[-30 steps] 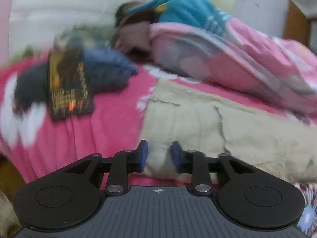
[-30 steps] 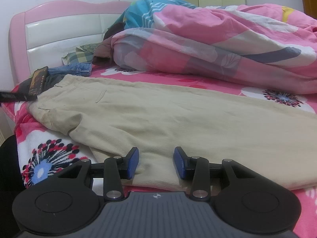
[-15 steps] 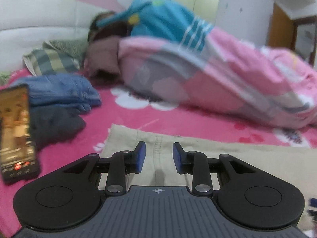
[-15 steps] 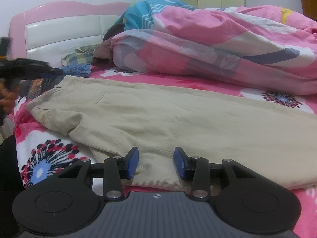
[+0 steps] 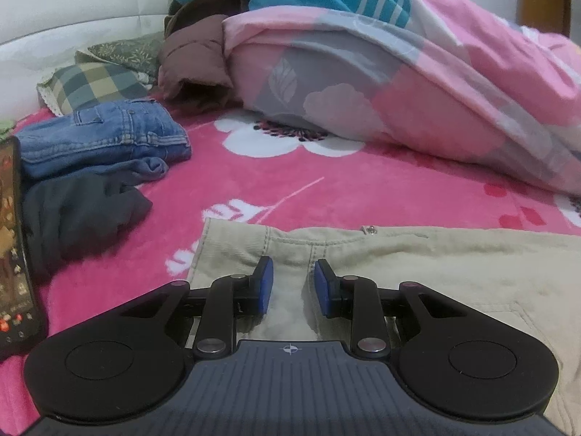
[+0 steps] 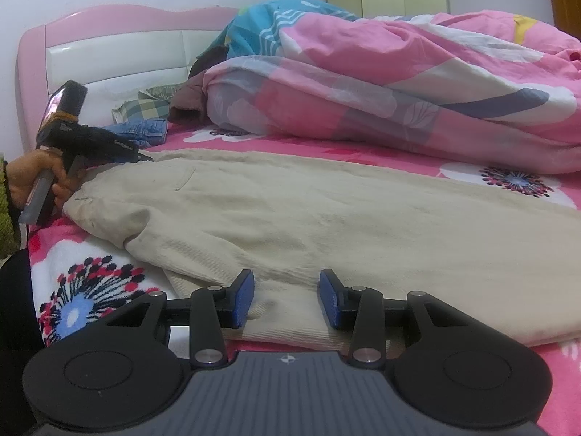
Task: Fold clothes
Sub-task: 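Lower the open left tool onto the trouser waistband while the right tool hovers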
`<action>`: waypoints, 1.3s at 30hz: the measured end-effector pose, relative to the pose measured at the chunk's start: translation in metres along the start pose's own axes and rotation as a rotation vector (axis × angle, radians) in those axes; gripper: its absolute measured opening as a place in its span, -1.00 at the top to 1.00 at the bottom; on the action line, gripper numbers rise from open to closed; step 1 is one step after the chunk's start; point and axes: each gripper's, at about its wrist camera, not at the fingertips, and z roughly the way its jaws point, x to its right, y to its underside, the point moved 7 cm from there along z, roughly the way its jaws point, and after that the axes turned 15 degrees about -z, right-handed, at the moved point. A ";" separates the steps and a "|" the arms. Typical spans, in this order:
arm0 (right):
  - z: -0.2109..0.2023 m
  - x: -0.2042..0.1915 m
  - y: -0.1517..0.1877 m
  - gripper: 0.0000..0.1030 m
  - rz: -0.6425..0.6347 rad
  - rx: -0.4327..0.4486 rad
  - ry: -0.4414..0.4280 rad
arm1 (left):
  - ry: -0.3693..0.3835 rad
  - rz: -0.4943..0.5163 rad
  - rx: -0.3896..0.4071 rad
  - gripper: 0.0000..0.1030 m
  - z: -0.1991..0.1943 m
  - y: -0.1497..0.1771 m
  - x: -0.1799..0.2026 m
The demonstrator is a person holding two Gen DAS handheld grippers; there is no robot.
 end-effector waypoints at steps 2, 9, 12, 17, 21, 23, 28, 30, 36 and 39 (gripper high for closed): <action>-0.001 0.000 0.000 0.18 0.000 0.003 0.001 | -0.010 0.000 -0.005 0.44 -0.009 -0.002 0.004; -0.001 0.000 0.001 0.18 0.001 0.006 0.001 | -0.011 -0.030 0.005 0.15 -0.014 0.004 0.007; -0.001 -0.001 -0.001 0.18 -0.002 -0.006 0.002 | -0.020 -0.022 0.013 0.14 -0.007 0.011 0.005; -0.002 -0.003 -0.015 -0.08 -0.073 -0.096 0.061 | -0.013 -0.028 0.020 0.14 -0.007 0.012 0.003; 0.010 0.007 -0.016 -0.08 -0.038 -0.107 0.055 | -0.014 -0.025 0.024 0.14 -0.007 0.012 0.003; 0.016 0.012 -0.016 -0.10 -0.021 -0.112 0.053 | -0.013 -0.025 0.027 0.14 -0.007 0.013 0.003; 0.031 0.025 -0.016 -0.14 0.022 -0.125 0.047 | -0.006 -0.030 0.027 0.14 -0.008 0.012 0.003; 0.037 0.030 -0.017 -0.30 0.039 -0.130 0.044 | -0.003 -0.033 0.027 0.14 -0.010 0.011 0.003; 0.042 0.028 -0.015 -0.32 0.006 -0.144 0.071 | 0.015 -0.056 0.097 -0.08 -0.040 -0.002 0.014; 0.043 0.030 -0.015 -0.33 0.013 -0.142 0.067 | 0.080 -0.009 0.108 -0.20 -0.056 -0.002 0.040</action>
